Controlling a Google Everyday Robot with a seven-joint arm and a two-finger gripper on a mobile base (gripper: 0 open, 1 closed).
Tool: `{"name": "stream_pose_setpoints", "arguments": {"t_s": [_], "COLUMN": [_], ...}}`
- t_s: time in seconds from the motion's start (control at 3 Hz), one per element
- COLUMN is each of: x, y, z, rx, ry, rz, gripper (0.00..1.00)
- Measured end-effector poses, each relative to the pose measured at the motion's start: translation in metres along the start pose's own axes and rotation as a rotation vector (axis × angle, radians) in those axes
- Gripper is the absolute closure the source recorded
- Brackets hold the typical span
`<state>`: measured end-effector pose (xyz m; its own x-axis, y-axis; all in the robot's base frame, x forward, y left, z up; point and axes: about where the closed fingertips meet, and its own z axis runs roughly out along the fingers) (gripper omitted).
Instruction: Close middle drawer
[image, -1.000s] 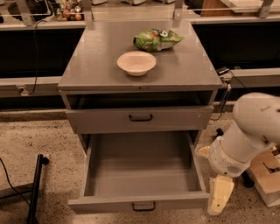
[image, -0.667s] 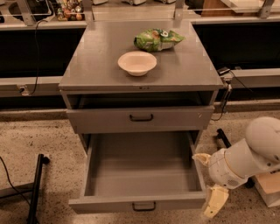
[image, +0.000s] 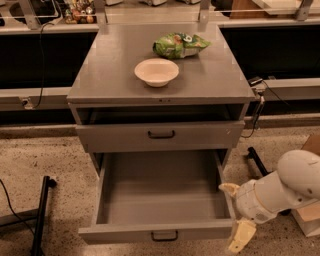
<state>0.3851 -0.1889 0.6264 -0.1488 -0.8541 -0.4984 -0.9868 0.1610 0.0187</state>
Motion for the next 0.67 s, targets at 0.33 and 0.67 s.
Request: {"name": "stream_pose_setpoints", "arguments": {"t_s": [0.33, 0.67], "x": [0.022, 0.032], "y": [0.008, 0.013], "z": [0.07, 0.101], "rx": [-0.05, -0.079], "ry": [-0.108, -0.145], "rz": [0.041, 0.052], "gripper": [0.0, 0.0]}}
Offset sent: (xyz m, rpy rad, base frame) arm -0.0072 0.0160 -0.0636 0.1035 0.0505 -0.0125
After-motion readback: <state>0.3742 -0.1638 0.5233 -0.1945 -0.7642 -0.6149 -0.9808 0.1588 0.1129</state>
